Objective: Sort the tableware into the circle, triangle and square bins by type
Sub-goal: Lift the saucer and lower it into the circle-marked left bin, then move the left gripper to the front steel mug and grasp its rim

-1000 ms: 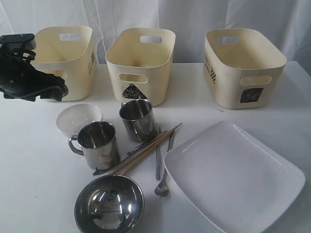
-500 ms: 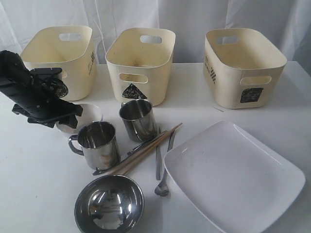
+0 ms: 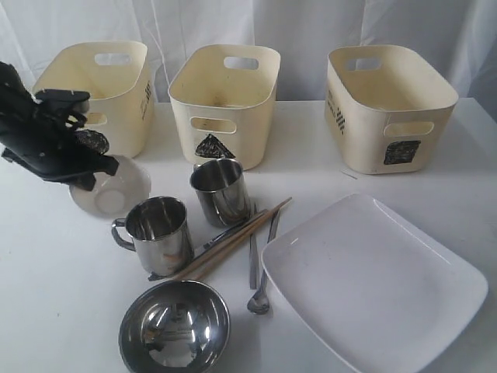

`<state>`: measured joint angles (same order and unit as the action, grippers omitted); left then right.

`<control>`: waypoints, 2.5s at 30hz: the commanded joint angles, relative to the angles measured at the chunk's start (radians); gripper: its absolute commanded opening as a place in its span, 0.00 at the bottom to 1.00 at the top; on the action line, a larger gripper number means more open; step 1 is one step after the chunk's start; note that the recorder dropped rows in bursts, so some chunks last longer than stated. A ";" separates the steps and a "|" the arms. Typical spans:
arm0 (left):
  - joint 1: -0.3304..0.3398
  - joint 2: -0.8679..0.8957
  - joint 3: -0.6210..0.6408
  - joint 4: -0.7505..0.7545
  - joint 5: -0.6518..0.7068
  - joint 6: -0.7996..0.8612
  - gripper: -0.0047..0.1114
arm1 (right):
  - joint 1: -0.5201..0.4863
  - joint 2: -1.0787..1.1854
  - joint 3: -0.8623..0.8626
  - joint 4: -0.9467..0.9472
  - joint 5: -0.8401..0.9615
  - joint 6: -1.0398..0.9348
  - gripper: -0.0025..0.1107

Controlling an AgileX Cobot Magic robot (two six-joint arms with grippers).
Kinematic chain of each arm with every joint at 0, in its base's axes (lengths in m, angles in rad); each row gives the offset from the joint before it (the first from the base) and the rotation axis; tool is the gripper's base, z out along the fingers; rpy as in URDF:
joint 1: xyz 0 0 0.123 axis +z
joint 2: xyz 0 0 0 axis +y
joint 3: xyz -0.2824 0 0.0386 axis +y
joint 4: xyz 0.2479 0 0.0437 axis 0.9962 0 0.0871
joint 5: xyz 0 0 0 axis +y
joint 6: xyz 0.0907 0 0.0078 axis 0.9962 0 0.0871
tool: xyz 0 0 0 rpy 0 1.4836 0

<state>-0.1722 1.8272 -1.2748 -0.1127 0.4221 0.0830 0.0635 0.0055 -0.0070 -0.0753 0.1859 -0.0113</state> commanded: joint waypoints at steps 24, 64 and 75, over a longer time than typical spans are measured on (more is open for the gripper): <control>0.148 0.168 -0.597 0.141 -0.083 -0.065 0.04 | -0.005 -0.006 0.007 -0.001 -0.007 0.004 0.02; -0.049 -0.410 0.036 -0.042 0.156 0.052 0.46 | -0.005 -0.006 0.007 -0.001 -0.007 0.004 0.02; -0.202 -0.366 0.183 -0.050 0.023 0.133 0.46 | -0.005 -0.006 0.007 -0.001 -0.007 0.004 0.02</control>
<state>-0.3599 1.4272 -1.0978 -0.1467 0.4716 0.1891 0.0635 0.0055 -0.0070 -0.0753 0.1859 -0.0113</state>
